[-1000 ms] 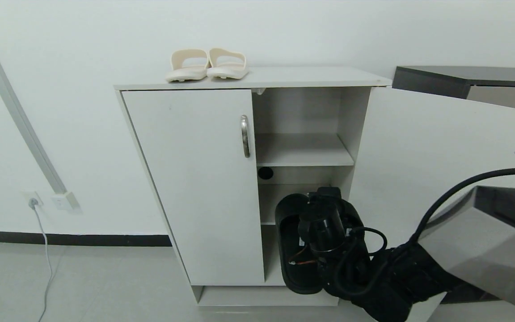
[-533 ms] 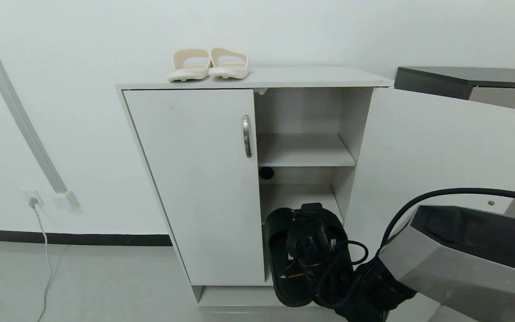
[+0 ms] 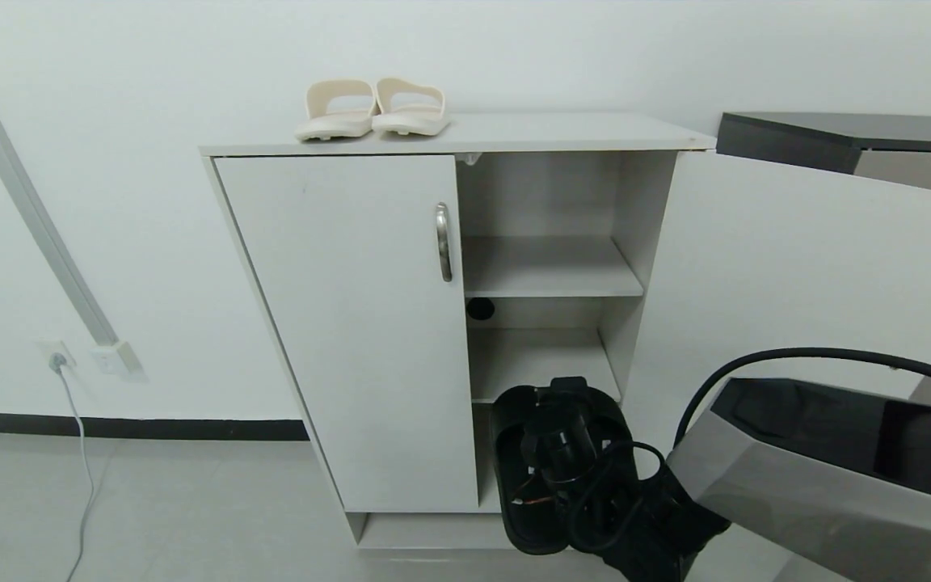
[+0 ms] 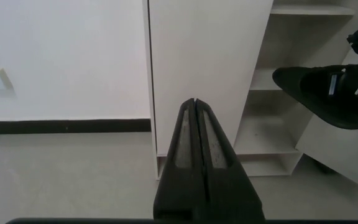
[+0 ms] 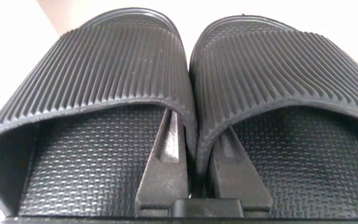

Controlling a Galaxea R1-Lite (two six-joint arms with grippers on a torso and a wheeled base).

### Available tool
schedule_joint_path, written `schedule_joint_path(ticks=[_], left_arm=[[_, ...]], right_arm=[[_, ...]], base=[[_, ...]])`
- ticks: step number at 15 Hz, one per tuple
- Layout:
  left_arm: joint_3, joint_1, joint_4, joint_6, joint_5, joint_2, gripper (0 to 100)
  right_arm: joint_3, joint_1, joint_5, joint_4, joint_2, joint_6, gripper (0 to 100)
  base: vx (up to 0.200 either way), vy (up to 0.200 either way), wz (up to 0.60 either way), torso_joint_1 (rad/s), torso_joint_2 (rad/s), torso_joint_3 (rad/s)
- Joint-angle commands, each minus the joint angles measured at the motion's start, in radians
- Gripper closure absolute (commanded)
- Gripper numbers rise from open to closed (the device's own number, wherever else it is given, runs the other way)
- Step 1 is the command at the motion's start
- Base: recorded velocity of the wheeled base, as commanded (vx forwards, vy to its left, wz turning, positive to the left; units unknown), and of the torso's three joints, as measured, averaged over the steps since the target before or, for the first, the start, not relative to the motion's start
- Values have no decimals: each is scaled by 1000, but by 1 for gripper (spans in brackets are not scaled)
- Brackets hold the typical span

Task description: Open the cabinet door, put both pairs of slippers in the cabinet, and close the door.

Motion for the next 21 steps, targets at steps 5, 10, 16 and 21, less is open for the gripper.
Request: schedule_joint_path(ticks=[5, 10, 16, 21], left_arm=[[0, 0, 0, 0, 0, 1, 100], [0, 0, 0, 0, 0, 1, 100], [0, 0, 0, 0, 0, 1, 100], [0, 0, 0, 0, 0, 1, 100]], right_arm=[[-13, -10, 0, 0, 28, 7, 100], [-18, -6, -40, -56, 45, -1, 100], [44, -26, -44, -407, 104, -188, 100], [41, -39, -43, -409, 109, -187, 100]], base=[[0, 0, 0, 2, 2, -185], [0, 0, 0, 4, 2, -193], [0, 0, 0, 0, 1, -33], [0, 0, 0, 0, 0, 0]])
